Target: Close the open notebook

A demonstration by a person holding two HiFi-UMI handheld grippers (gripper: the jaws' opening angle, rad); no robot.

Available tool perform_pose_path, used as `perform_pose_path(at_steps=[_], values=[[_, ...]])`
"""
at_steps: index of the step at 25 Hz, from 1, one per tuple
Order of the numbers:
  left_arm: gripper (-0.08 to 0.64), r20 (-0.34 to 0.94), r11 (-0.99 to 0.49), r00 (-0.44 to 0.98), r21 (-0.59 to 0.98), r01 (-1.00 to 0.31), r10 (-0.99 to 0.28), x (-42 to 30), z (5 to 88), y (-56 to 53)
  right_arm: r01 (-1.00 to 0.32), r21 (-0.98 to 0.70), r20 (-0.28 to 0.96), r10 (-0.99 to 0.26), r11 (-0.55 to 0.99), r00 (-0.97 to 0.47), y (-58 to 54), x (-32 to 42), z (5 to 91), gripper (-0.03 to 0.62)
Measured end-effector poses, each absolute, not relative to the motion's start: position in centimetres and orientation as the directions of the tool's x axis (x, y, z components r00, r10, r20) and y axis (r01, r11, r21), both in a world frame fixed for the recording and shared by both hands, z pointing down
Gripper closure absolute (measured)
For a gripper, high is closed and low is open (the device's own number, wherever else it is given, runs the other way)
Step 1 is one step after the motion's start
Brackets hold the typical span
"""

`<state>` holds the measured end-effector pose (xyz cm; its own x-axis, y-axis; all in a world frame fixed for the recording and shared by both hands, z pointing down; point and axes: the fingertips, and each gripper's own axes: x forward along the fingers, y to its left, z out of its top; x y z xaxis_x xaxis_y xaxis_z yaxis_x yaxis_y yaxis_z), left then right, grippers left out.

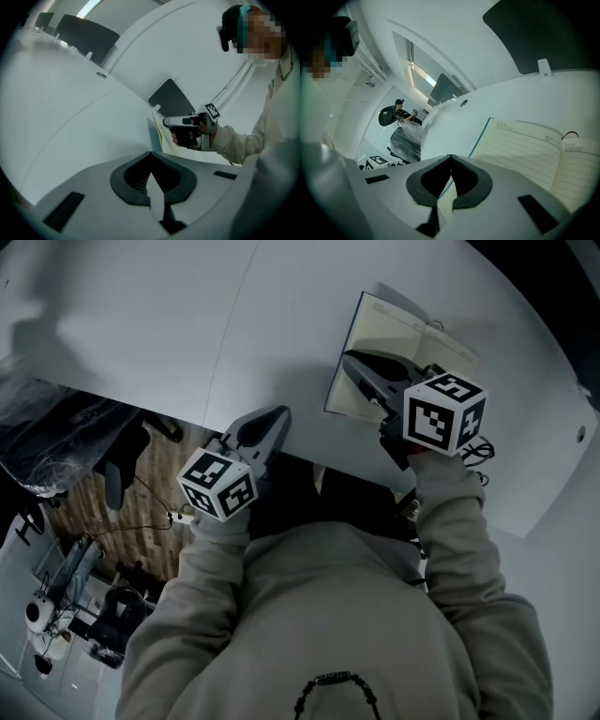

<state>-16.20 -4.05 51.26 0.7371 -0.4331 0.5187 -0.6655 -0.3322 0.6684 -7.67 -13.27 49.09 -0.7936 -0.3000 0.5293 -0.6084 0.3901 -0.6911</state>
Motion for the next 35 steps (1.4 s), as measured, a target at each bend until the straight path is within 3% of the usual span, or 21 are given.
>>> perform_pose_path(at_steps=[19,27,35], values=[[0.558,0.487,-0.397,0.741,0.634,-0.664,-0.461,-15.1,47.0,-5.2,-0.602,-0.672,0.526,-0.294,0.430,-0.798,-11.6,-6.1,45.7,0.571],[0.558,0.441,-0.518,0.794,0.602,-0.607,-0.418,-11.8,43.3,-7.1,-0.667,-0.643,0.521,-0.423,0.376,-0.742,-10.4,1.1,41.5,0.571],[0.558,0.356,-0.693,0.874,0.536,-0.481,-0.331,-6.4,36.1,-9.9,-0.776,-0.567,0.509,-0.624,0.275,-0.593,-7.7,11.2,35.0,0.571]])
